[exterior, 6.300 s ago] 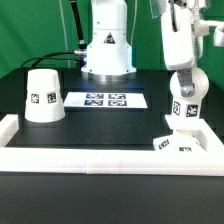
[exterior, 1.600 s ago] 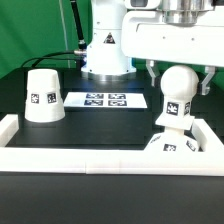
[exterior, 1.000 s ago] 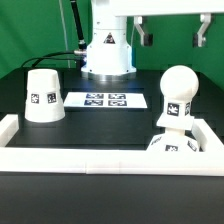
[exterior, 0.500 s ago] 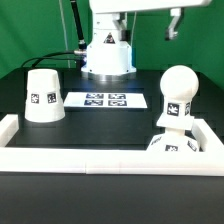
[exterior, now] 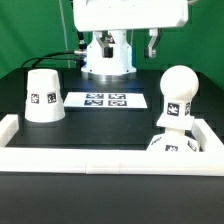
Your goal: Assemble lamp
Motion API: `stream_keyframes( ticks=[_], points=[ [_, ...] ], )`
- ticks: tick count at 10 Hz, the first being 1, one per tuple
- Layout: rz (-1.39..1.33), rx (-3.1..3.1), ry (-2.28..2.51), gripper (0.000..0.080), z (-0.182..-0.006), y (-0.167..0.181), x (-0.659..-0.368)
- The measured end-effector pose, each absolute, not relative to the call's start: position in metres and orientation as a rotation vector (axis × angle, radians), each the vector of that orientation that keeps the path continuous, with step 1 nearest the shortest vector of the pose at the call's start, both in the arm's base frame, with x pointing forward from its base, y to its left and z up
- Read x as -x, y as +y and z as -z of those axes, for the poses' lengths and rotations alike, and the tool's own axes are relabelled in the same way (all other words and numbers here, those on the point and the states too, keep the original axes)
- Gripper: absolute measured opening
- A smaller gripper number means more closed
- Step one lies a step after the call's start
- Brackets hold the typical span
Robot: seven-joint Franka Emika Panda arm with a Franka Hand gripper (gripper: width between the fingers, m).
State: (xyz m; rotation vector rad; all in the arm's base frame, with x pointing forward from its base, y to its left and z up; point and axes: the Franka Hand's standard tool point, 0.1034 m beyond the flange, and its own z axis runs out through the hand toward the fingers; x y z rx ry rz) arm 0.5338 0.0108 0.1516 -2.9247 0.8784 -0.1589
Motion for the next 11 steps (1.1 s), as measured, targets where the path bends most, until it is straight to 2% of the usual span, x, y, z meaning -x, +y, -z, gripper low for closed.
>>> stream_keyframes(
  ticks=[2, 5, 8, 11],
  points=[
    [0.146, 2.915, 0.863, 0.0698, -0.148, 0.007, -0.528],
    [0.091, 2.924, 0.844, 0.0698, -0.135, -0.033, -0.493],
    [0.134, 2.957, 0.732, 0.0698, -0.128, -0.084, -0.480],
    [0.125, 2.953, 0.754, 0.0698, -0.127, -0.080, -0.480]
  ],
)
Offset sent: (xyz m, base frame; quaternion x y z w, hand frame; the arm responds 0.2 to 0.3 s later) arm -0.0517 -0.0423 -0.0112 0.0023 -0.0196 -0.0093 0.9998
